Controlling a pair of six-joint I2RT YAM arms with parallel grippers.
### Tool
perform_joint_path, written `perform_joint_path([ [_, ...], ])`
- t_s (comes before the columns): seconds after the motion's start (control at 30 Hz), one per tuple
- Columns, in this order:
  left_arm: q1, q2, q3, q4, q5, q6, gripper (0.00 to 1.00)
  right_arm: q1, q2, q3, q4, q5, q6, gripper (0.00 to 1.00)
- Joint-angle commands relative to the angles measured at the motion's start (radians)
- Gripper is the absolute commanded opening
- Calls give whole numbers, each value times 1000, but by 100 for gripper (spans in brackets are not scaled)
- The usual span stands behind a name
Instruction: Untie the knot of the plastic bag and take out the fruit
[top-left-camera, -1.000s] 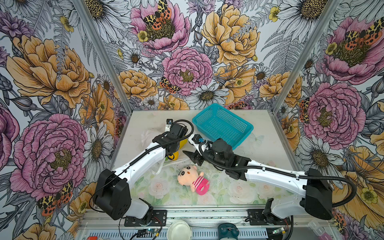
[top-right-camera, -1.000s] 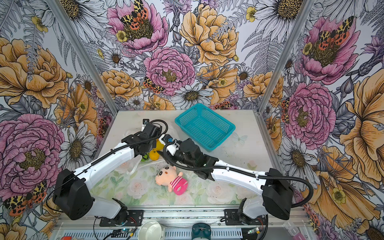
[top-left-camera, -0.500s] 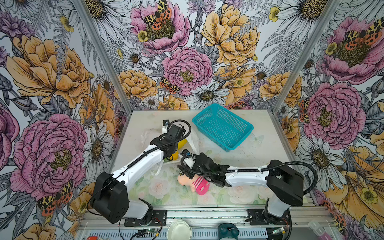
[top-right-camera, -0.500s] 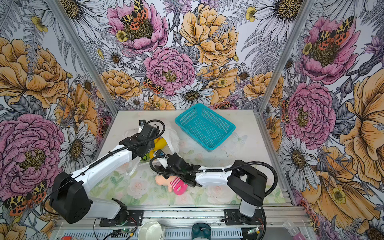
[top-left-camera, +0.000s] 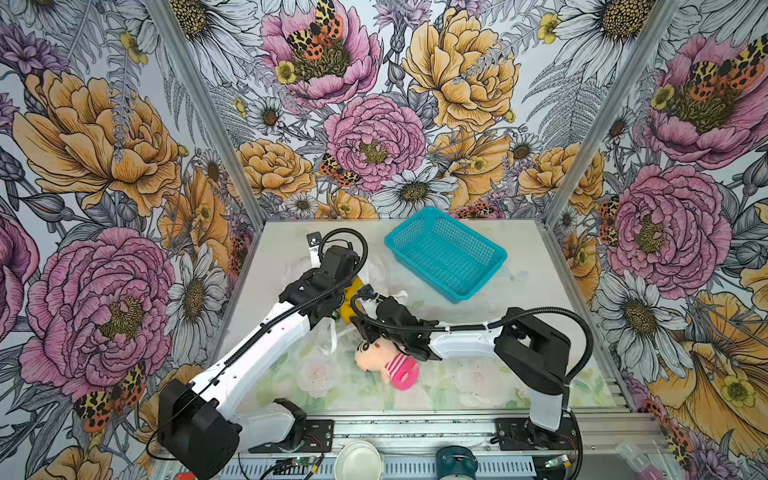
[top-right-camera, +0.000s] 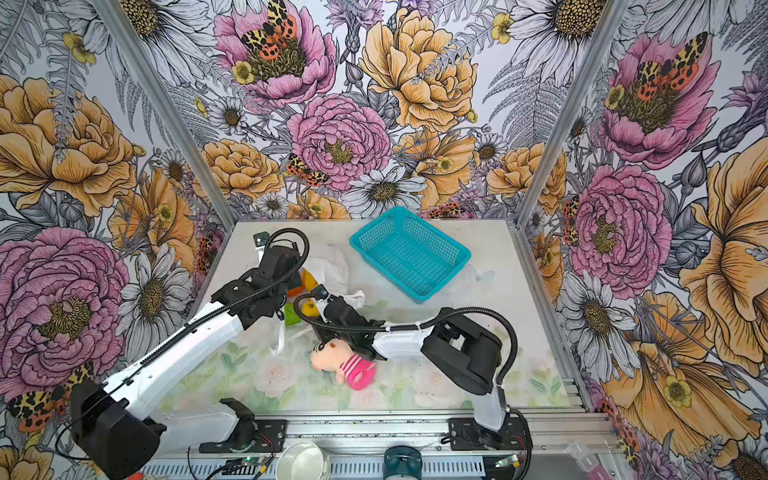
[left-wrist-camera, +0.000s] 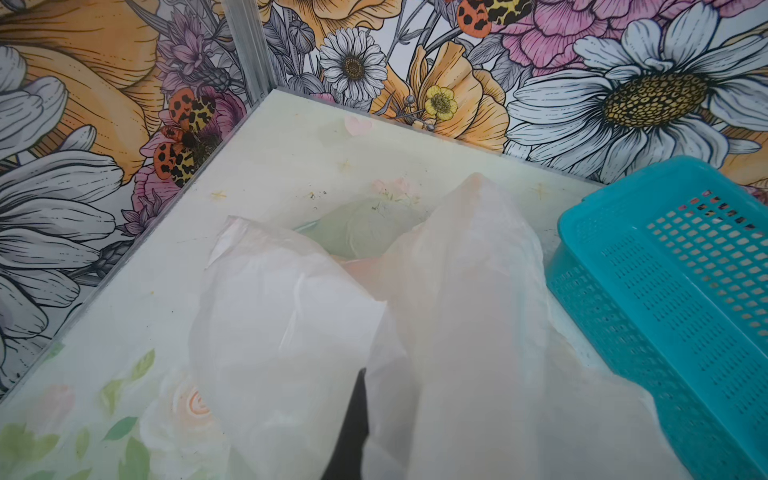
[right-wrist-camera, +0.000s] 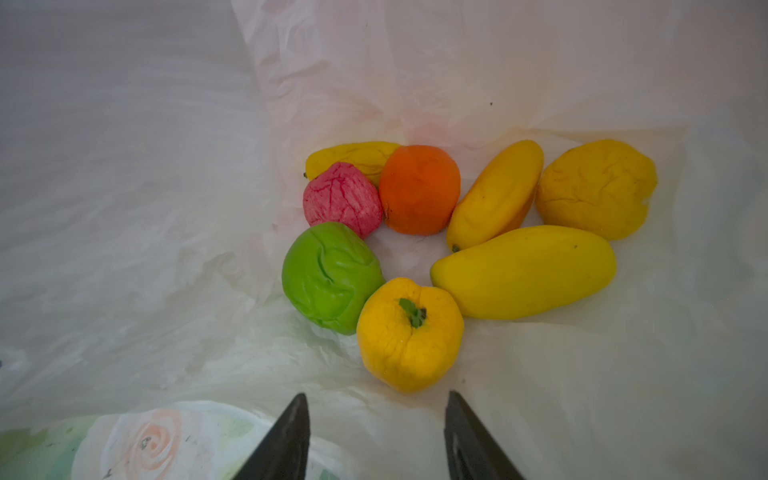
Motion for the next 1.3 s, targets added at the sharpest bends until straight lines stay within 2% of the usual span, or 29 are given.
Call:
perform_joint_path([
  [0.0, 21, -38, 38, 17, 56, -60, 0, -5, 48, 91, -78, 8, 19, 64],
  [0.23, 37, -32, 1, 40, 56, -41, 0, -37, 176, 236, -220, 14, 25, 75],
  [0.33, 32, -8, -6, 41, 45, -10, 0, -43, 240, 307, -297, 16, 29, 76],
  [0.7, 3, -6, -14, 41, 21, 10, 0, -47, 268, 305, -298, 36, 31, 57],
  [0.97, 36, -12, -62, 77, 46, 17, 0, -45, 143, 205, -209, 19, -15, 43],
  [1.27, 53, -8, -70, 86, 64, 29, 0, -43, -41, -20, 25, -86, -57, 36],
])
